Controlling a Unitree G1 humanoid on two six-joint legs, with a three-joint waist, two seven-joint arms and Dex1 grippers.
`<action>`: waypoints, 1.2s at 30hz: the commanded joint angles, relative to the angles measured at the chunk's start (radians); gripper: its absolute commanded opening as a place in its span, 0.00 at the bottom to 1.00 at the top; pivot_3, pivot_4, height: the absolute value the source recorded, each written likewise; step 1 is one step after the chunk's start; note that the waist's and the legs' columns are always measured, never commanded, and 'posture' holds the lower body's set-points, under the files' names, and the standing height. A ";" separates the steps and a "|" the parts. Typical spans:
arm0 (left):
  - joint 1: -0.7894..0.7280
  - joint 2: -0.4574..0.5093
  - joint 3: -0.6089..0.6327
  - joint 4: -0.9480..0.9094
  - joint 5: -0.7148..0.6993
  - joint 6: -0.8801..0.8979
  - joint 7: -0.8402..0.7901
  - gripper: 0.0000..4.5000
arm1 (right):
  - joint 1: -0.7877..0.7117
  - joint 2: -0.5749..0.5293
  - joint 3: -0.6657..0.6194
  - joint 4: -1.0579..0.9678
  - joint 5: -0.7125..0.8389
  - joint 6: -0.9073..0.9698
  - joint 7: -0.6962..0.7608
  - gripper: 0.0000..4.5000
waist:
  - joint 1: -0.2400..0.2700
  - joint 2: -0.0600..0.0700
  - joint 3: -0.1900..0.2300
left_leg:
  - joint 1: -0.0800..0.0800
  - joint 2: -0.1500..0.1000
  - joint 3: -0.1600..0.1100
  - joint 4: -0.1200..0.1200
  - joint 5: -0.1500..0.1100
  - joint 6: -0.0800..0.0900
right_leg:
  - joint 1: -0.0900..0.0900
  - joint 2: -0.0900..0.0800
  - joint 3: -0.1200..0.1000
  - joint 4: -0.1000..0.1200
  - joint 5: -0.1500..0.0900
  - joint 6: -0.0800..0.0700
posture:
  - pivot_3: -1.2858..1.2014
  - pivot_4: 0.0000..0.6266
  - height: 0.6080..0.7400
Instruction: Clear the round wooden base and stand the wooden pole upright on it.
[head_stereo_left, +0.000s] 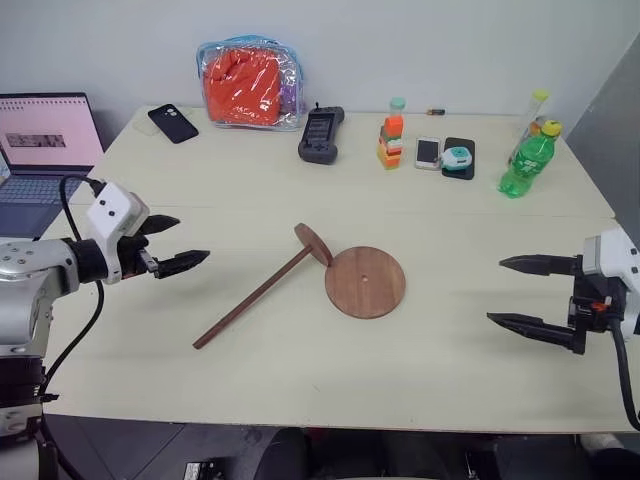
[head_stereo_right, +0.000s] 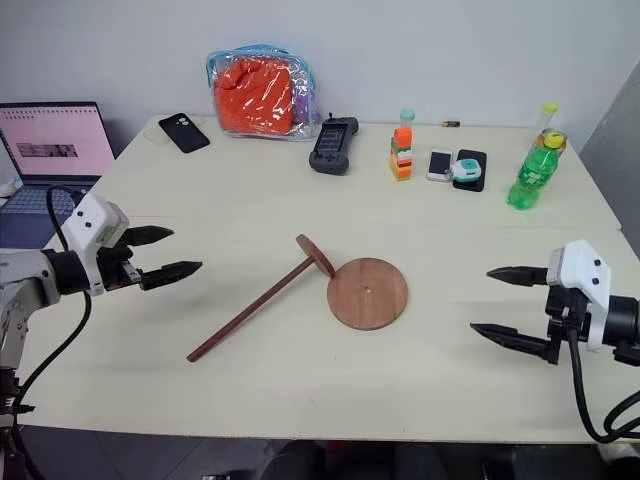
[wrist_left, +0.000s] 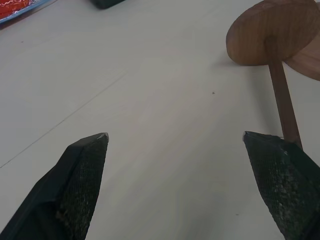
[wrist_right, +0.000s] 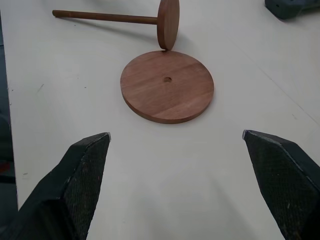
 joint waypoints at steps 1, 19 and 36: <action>-0.010 0.012 0.004 -0.001 0.004 -0.014 -0.015 1.00 | 0.002 -0.004 -0.044 -0.028 0.011 0.001 0.006 0.99 | 0.000 0.000 0.000 | 0.000 0.000 0.000 0.000 0.000 0.000 | 0.000 0.000 0.000 0.000 0.000 0.000 | 0.52 0.24 1.00; -0.057 0.002 -0.013 -0.098 -0.018 0.089 -0.029 1.00 | -0.027 0.010 0.002 -0.065 0.057 0.038 -0.001 0.99 | 0.000 0.000 0.000 | 0.000 0.000 0.000 0.000 0.000 0.000 | 0.000 0.001 0.000 0.001 0.000 0.000 | 0.52 0.24 1.00; -0.081 -0.009 -0.101 -0.232 -0.005 0.168 0.002 1.00 | -0.124 0.020 0.055 -0.150 0.181 0.116 -0.066 0.99 | 0.000 0.000 0.000 | 0.000 0.000 0.000 0.001 0.000 0.000 | 0.000 0.000 0.000 0.001 0.000 0.000 | 0.52 0.24 1.00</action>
